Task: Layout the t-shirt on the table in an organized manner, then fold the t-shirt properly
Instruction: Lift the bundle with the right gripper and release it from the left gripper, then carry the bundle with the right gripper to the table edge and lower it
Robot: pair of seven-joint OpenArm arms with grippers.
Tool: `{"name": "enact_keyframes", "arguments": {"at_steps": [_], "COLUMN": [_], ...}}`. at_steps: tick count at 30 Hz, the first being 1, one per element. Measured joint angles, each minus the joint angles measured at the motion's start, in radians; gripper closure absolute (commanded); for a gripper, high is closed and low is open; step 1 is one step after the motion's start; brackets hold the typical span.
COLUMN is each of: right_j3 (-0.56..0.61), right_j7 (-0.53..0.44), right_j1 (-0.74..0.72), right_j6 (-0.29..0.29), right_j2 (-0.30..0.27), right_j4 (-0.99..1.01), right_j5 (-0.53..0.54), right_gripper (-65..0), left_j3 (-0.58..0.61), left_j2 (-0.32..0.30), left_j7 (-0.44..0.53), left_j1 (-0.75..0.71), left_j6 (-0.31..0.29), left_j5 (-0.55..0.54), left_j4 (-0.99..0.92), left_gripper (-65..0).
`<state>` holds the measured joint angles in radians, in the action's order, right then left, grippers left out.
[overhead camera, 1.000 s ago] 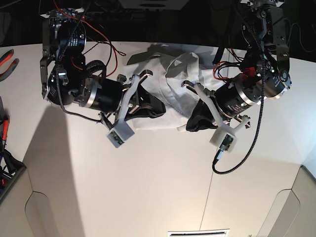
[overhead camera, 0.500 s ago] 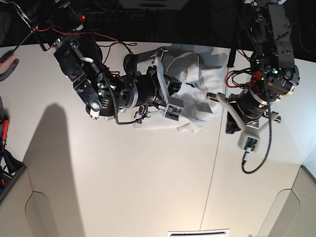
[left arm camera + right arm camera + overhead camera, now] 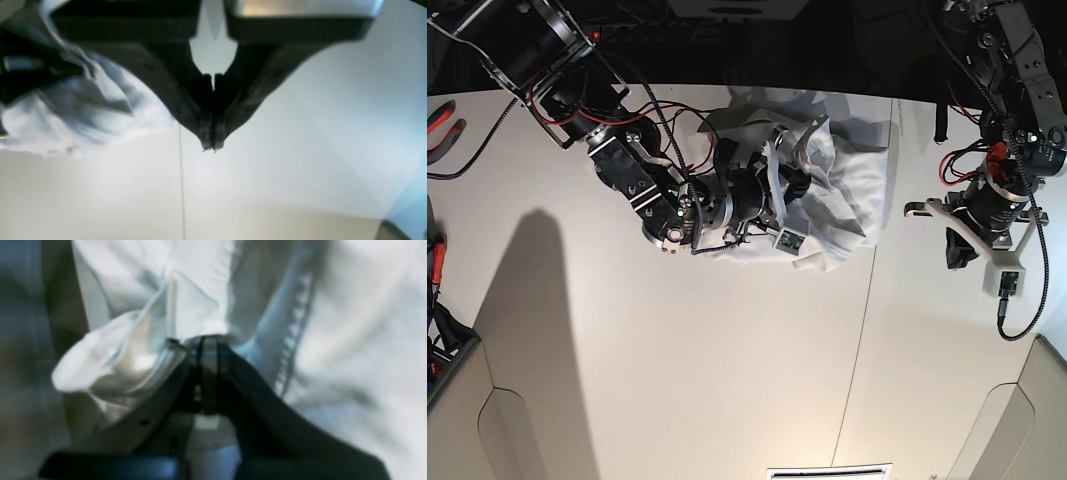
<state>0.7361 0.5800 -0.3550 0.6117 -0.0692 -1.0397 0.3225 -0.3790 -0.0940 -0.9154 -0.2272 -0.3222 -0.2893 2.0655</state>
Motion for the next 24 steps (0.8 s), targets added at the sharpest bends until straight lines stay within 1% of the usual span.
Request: {"name": "enact_keyframes", "arguments": {"at_steps": [1, 2, 3, 5, 7, 9, 11, 13, 14, 16, 17, 18, 19, 22, 24], "right_j3": [-0.005, -0.011, -0.027, -0.084, -0.159, -0.256, -0.365, -0.476, -0.532, -0.633, -0.682, -0.728, -0.769, -0.887, -0.956], "right_j7": [-0.001, -0.005, -0.01, -0.032, -0.037, -0.038, -0.034, -0.016, -0.016, -0.016, -0.019, -0.022, -0.023, -0.029, -0.031], "right_j1": [0.0, -0.003, -0.002, 0.014, 0.023, 0.024, 0.02, 0.011, 0.011, 0.012, 0.012, 0.013, 0.014, 0.014, 0.014], "right_j6": [-0.016, -0.051, -0.097, -0.208, -0.294, -0.403, -0.51, -0.606, -0.627, -0.646, -0.667, -0.691, -0.703, -0.729, -0.731], "right_j2": [0.002, 0.007, 0.014, 0.029, 0.042, 0.047, 0.033, 0.02, 0.01, -0.001, -0.001, -0.006, -0.012, -0.013, -0.014], "right_j4": [0.021, 0.033, 0.039, 0.039, 0.035, 0.035, 0.035, 0.04, 0.042, 0.043, 0.043, 0.043, 0.043, 0.045, 0.046], "right_j5": [-0.006, -0.009, -0.009, -0.026, -0.05, -0.09, -0.16, -0.277, -0.323, -0.36, -0.373, -0.376, -0.375, -0.371, -0.354], "right_gripper": [0.0, 0.0, 0.0, 0.0, 0.0, 0.0, 0.0, 0.0, 0.0, 0.0, 0.0, 0.0, 0.0, 0.0, 0.0], "left_j3": [0.0, 0.0, 0.0, 0.0, 0.0, 0.0, 0.0, 0.0, 0.0, 0.0, 0.0, 0.0, 0.0, 0.0, 0.001], "left_j2": [0.0, 0.0, 0.0, 0.0, 0.0, 0.0, 0.0, 0.0, 0.0, 0.0, 0.0, 0.0, 0.0, 0.0, 0.0], "left_j7": [0.0, 0.0, -0.001, 0.0, 0.0, 0.0, 0.0, 0.0, -0.001, 0.0, 0.0, 0.0, -0.001, 0.0, 0.0], "left_j1": [-0.005, -0.006, -0.006, -0.006, -0.011, -0.014, -0.014, -0.014, -0.017, -0.017, -0.017, -0.017, -0.017, -0.017, -0.017], "left_j6": [0.0, 0.0, 0.0, 0.0, 0.0, 0.0, 0.0, 0.0, 0.0, 0.0, 0.0, 0.0, -0.003, -0.045, -0.053], "left_j5": [-0.008, -0.019, -0.021, -0.027, -0.03, -0.043, -0.041, -0.042, -0.042, -0.042, -0.043, -0.053, -0.071, -0.126, -0.153], "left_j4": [0.0, 0.0, 0.0, 0.0, 0.0, 0.0, 0.0, 0.0, 0.0, 0.0, 0.0, 0.0, 0.0, 0.0, 0.0], "left_gripper": [0.0, 0.0, 0.0, 0.0, 0.0, 0.0, 0.0, 0.0, 0.0, 0.0, 0.0, 0.0, 0.0, 0.0, 0.0]}}
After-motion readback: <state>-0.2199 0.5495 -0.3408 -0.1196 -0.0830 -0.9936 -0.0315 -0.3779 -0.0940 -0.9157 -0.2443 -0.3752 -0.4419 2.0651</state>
